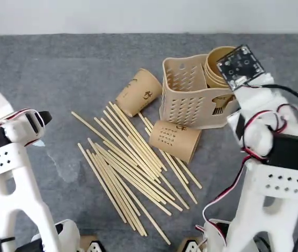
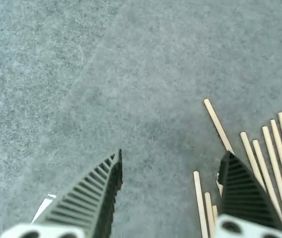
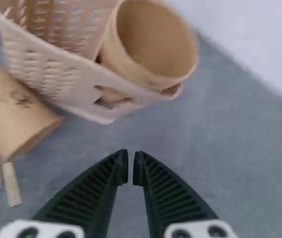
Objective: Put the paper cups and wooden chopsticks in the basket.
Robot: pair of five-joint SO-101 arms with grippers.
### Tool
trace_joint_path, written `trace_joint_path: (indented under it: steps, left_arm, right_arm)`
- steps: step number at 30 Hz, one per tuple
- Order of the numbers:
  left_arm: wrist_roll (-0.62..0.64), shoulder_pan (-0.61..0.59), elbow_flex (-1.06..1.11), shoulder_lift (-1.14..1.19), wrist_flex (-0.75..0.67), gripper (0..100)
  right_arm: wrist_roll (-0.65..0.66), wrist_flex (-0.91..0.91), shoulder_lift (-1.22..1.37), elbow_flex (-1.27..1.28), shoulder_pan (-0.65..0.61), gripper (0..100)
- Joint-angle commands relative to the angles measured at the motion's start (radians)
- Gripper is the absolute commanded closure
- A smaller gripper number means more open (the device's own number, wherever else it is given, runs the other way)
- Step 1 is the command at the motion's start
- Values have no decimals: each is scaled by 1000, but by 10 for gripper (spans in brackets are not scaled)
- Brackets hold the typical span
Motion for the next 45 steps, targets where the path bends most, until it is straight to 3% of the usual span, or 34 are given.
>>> trace_joint_path:
  steps: [1, 7, 13, 21, 27, 45]
  left_arm:
    - [-2, 0, -7, -29, -14, 706]
    - [-2, 0, -5, -29, -14, 706]
    - [-2, 0, -5, -29, -14, 706]
    - [-2, 0, -5, -25, -14, 706]
    - [-2, 0, -5, -23, -14, 706]
    - [-2, 0, 25, -29, -21, 706]
  right_arm:
    - [-149, 73, -31, -11, -56, 961]
    - [-210, 31, -42, 230, -159, 942]
    - [-428, -56, -42, 391, -243, 783]
    - [-548, -263, -33, 549, -390, 838]
    - [-569, -415, -33, 678, -387, 837]
    - [-628, -535, -30, 793, -387, 840]
